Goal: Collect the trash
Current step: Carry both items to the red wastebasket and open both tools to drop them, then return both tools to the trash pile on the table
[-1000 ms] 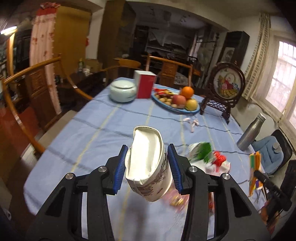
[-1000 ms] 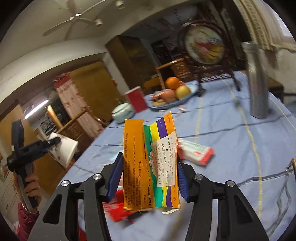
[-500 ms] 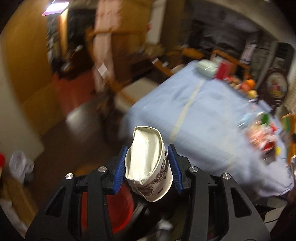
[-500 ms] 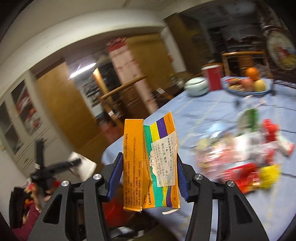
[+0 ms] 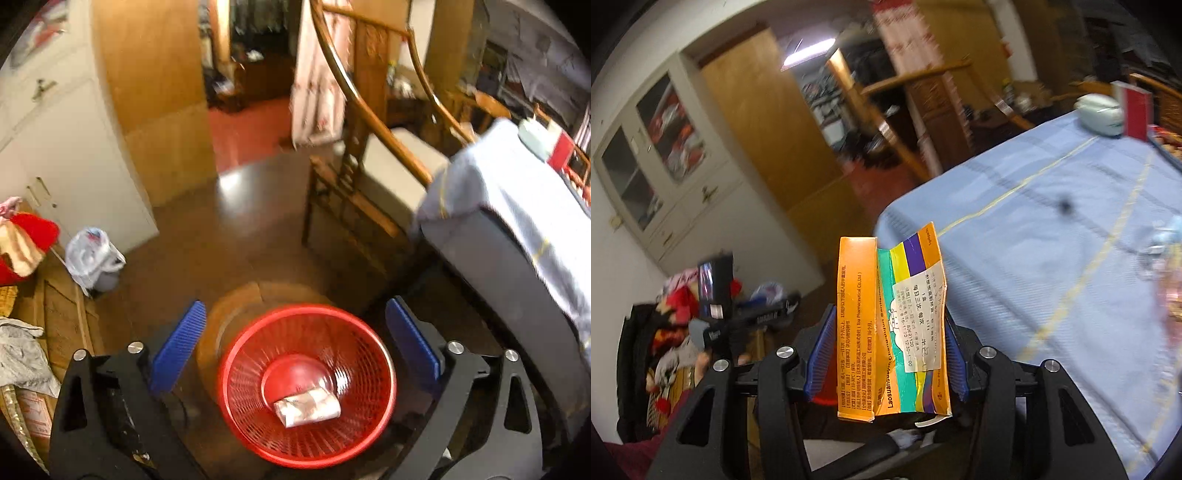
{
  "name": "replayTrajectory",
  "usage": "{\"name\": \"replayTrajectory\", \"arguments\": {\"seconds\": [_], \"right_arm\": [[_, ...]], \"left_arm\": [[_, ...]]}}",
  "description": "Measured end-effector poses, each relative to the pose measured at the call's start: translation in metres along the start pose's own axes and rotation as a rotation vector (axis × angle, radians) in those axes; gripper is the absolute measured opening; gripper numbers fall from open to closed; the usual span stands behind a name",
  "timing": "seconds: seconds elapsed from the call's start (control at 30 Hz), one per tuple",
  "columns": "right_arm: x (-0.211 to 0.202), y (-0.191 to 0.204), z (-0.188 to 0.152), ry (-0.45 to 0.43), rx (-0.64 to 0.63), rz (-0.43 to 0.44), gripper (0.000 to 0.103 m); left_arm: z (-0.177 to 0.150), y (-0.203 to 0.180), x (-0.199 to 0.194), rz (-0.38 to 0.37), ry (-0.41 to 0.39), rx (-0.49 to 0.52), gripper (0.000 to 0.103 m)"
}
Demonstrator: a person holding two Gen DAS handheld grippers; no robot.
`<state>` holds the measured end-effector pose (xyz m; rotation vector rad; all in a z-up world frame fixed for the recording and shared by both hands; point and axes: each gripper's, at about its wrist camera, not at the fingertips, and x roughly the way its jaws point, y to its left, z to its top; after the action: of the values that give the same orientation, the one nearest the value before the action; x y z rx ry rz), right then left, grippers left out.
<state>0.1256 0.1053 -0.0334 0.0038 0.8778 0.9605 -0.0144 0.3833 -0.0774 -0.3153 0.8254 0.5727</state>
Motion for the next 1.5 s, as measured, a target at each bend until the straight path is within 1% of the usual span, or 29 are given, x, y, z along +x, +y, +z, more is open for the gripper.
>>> {"name": "replayTrajectory", "arguments": {"seconds": [0.07, 0.17, 0.3, 0.4, 0.47, 0.53, 0.67, 0.77, 0.87, 0.97, 1.03, 1.23, 1.37, 1.5], "right_arm": [[0.023, 0.017, -0.001, 0.05, -0.028, 0.026, 0.053], [0.06, 0.043, -0.002, 0.124, -0.079, 0.062, 0.053], [0.103, 0.079, -0.004, 0.206, -0.13, 0.113, 0.053], [0.136, 0.104, -0.004, 0.271, -0.16, 0.163, 0.055], [0.151, 0.113, -0.004, 0.293, -0.17, 0.178, 0.068], [0.154, 0.116, -0.004, 0.283, -0.172, 0.167, 0.07], [0.14, 0.104, -0.005, 0.253, -0.171, 0.143, 0.07], [0.127, 0.089, -0.003, 0.219, -0.144, 0.108, 0.071], [0.112, 0.072, -0.003, 0.188, -0.112, 0.084, 0.073], [0.091, 0.057, -0.006, 0.144, -0.087, 0.053, 0.076], [0.074, 0.044, -0.007, 0.105, -0.07, 0.028, 0.078], [0.021, 0.0, -0.013, -0.007, 0.0, -0.026, 0.082], [-0.013, -0.026, -0.018, -0.083, 0.042, -0.076, 0.084], [-0.048, -0.055, -0.028, -0.152, 0.096, -0.112, 0.085]], "left_arm": [[0.005, 0.012, -0.009, -0.002, -0.051, -0.035, 0.096], [0.01, 0.029, -0.013, -0.019, -0.098, -0.087, 0.096], [0.009, 0.043, -0.019, -0.053, -0.098, -0.099, 0.096], [0.012, 0.046, -0.02, -0.032, -0.105, -0.068, 0.096], [0.012, 0.048, -0.024, -0.016, -0.113, -0.062, 0.096], [0.011, 0.049, -0.028, -0.024, -0.129, -0.063, 0.096], [0.011, 0.048, -0.028, -0.032, -0.125, -0.074, 0.096], [0.011, 0.044, -0.022, -0.061, -0.097, -0.082, 0.096], [0.01, 0.033, -0.022, -0.098, -0.084, -0.061, 0.096], [0.011, 0.013, -0.032, -0.082, -0.112, -0.02, 0.096], [0.012, -0.001, -0.04, -0.093, -0.127, -0.003, 0.096], [0.012, -0.048, -0.057, -0.161, -0.145, 0.065, 0.096], [0.009, -0.086, -0.067, -0.235, -0.137, 0.118, 0.096], [0.007, -0.132, -0.076, -0.299, -0.133, 0.176, 0.096]]}}
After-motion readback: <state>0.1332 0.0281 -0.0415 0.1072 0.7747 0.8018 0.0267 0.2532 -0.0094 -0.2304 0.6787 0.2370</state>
